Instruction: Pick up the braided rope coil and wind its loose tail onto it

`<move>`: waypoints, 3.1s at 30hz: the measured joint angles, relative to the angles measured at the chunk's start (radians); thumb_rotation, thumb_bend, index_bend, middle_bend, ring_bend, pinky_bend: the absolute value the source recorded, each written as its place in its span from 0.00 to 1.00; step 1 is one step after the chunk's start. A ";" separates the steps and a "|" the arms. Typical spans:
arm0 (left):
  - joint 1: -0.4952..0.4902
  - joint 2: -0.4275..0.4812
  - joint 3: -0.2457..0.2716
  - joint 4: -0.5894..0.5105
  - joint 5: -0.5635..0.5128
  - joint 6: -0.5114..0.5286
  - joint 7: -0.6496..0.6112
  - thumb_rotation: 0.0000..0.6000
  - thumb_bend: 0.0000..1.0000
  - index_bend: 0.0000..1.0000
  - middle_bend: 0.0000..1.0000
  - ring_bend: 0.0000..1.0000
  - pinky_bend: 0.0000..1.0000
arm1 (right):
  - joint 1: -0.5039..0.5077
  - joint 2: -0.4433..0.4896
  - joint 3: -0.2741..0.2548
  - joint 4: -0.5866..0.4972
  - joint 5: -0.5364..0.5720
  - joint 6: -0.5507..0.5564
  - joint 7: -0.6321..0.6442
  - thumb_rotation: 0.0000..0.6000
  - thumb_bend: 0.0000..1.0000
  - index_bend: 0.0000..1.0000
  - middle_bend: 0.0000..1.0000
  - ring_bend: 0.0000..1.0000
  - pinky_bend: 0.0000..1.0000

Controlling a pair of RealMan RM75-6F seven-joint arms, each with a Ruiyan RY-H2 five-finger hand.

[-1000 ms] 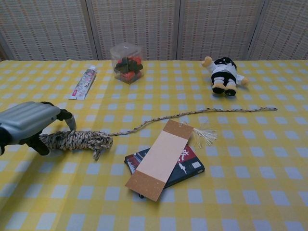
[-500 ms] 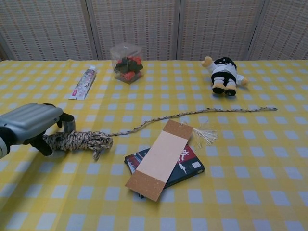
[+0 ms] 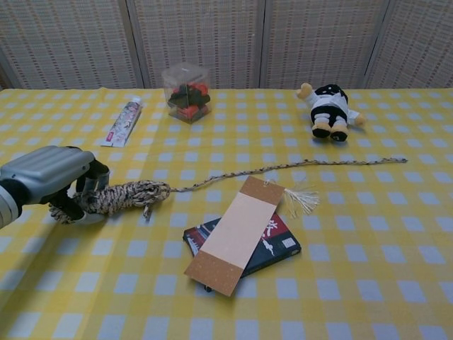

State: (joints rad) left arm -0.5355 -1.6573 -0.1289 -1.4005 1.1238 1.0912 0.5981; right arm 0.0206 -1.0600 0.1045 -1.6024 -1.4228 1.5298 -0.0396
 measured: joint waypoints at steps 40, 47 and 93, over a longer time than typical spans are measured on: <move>-0.030 0.304 -0.142 -0.200 0.235 0.085 -0.573 0.62 0.29 0.80 0.79 0.67 0.34 | 0.316 0.091 0.061 -0.166 -0.024 -0.414 -0.111 1.00 0.38 0.36 0.26 0.08 0.20; -0.027 0.346 -0.125 -0.265 0.249 0.095 -0.544 0.61 0.29 0.80 0.79 0.67 0.34 | 0.510 0.000 0.101 -0.132 0.102 -0.624 -0.209 1.00 0.37 0.36 0.26 0.08 0.20; -0.010 0.404 -0.054 -0.355 0.272 0.120 -0.491 0.59 0.29 0.80 0.79 0.67 0.33 | 0.845 -0.675 0.067 0.635 0.383 -0.785 -0.439 1.00 0.24 0.49 0.09 0.00 0.00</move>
State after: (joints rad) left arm -0.5450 -1.2531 -0.1830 -1.7558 1.3956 1.2109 0.1069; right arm 0.8653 -1.7348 0.1715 -0.9672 -1.0402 0.7451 -0.4785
